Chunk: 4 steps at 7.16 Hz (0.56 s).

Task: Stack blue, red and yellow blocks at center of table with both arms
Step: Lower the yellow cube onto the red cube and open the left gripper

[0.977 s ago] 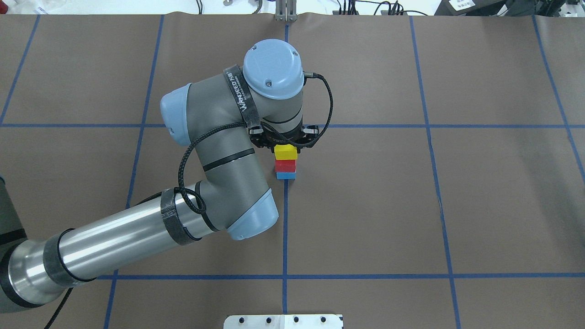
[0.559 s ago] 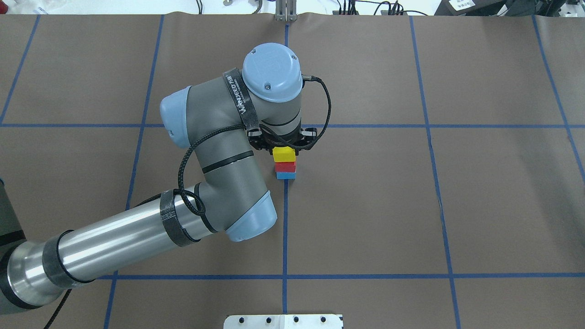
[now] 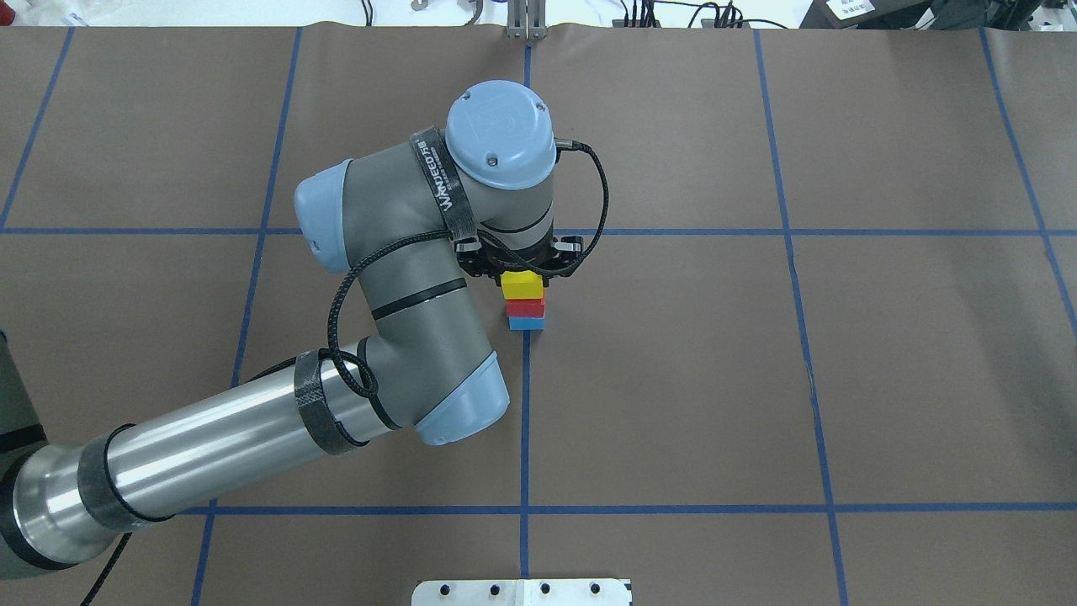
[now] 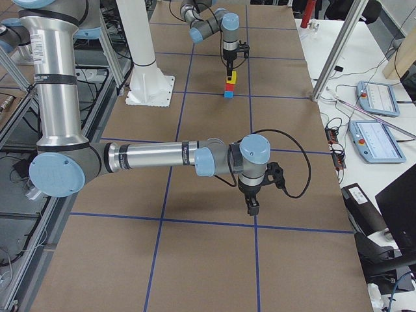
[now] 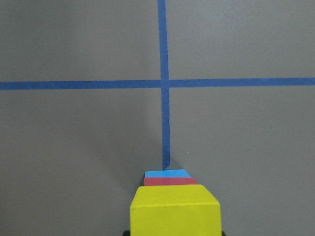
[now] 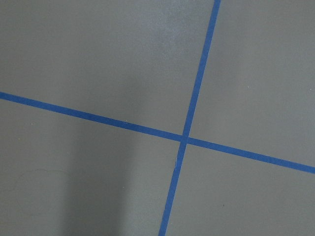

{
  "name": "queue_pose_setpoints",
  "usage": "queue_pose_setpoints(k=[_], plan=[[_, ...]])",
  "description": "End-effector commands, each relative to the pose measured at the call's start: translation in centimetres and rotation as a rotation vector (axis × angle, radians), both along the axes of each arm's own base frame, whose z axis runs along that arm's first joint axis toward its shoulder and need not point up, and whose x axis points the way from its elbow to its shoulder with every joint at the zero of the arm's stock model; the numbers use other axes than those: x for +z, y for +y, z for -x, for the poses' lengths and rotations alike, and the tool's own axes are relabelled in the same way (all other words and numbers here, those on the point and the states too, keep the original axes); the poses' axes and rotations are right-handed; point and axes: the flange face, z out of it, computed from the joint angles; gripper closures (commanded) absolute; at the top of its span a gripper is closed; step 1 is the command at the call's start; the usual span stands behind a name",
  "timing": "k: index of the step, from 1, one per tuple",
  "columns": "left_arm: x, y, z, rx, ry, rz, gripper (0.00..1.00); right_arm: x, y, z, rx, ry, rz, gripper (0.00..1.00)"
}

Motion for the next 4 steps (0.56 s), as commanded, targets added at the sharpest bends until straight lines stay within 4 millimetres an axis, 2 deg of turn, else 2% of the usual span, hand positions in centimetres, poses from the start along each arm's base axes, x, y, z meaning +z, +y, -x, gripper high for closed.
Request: queue_pose_setpoints(k=[1, 3, 4], plan=[[-0.10, 0.02, 0.04, 0.000, 0.002, -0.001, 1.00, -0.06, -0.08, -0.02, 0.000, 0.000, -0.001, 0.00], [-0.10, 0.02, 0.04, 0.000, 0.002, -0.001, 1.00, 0.01, -0.01, -0.02, 0.000, 0.000, 0.000, 0.00], [-0.10, 0.11, -0.03, 0.002, 0.002, -0.001, 0.96, -0.06, -0.08, -0.02, 0.000, 0.000, -0.001, 0.00]])
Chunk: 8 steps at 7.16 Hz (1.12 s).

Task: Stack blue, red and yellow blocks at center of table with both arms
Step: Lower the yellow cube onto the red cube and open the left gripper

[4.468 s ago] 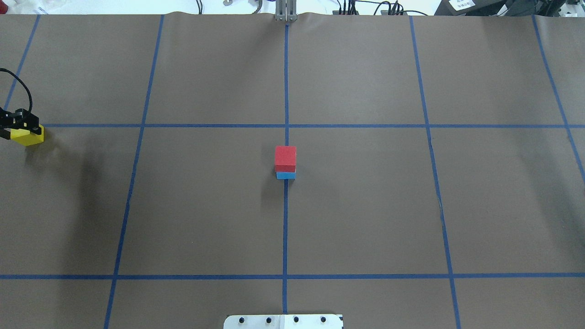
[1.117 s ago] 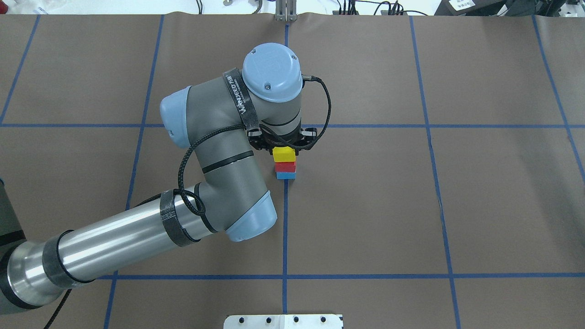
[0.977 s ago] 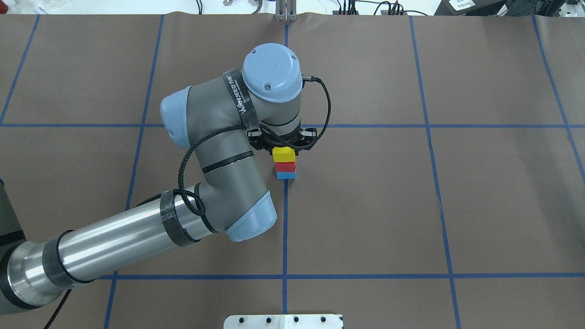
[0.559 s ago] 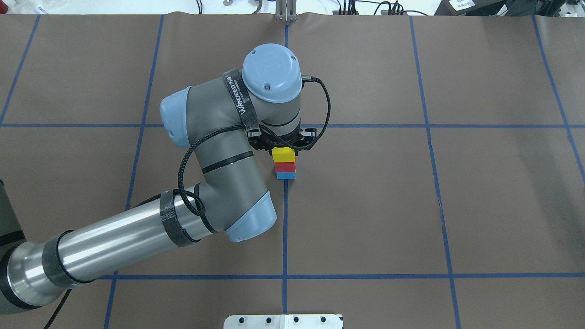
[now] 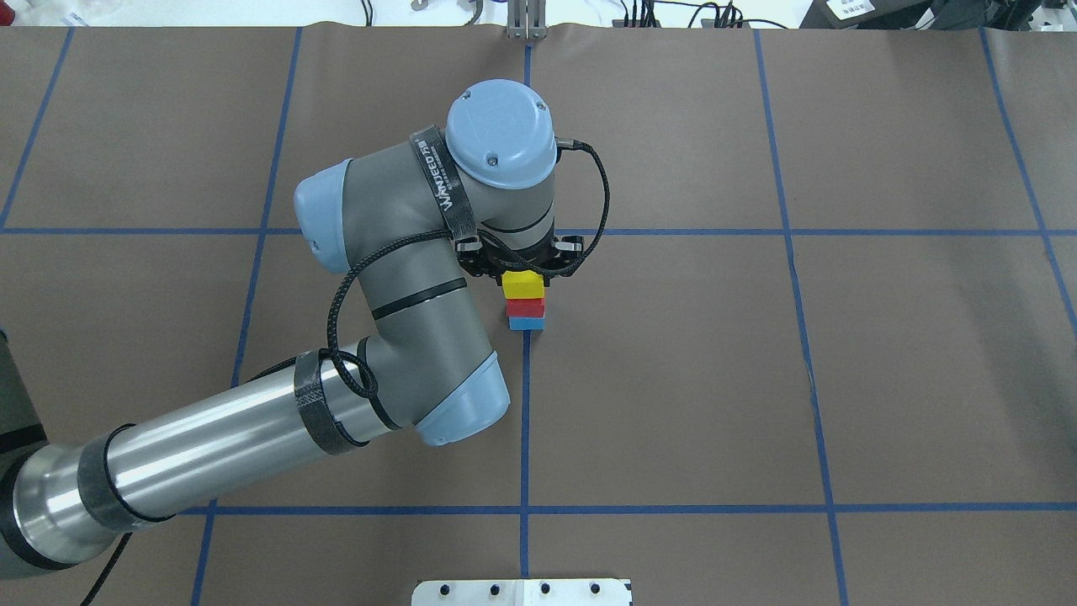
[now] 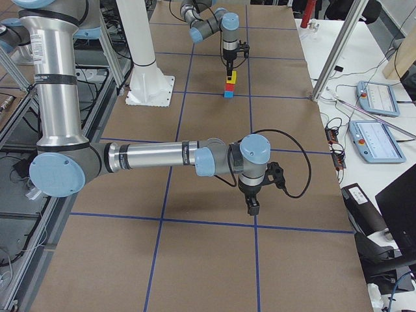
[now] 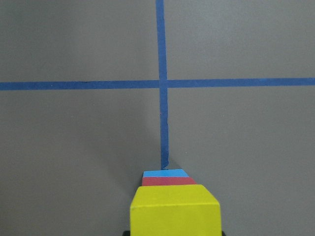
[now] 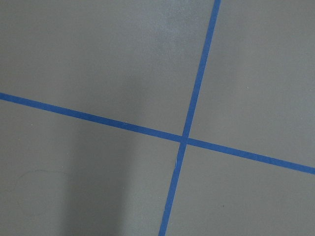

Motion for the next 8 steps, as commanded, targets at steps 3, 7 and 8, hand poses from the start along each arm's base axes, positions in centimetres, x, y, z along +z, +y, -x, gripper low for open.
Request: queue_pose_setpoints(k=[3, 7, 8], plan=[[-0.08, 0.34, -0.22, 0.006, 0.002, -0.004, 0.68, -0.03, -0.03, 0.00, 0.000, 0.000, -0.001, 0.00], [0.06, 0.39, -0.34, 0.001, -0.004, -0.011, 0.59, -0.03, -0.03, 0.00, 0.000, 0.000, -0.001, 0.00], [0.23, 0.36, -0.38, 0.002, -0.007, -0.011, 0.56, -0.03, -0.03, 0.00, 0.000, 0.000, -0.001, 0.00]])
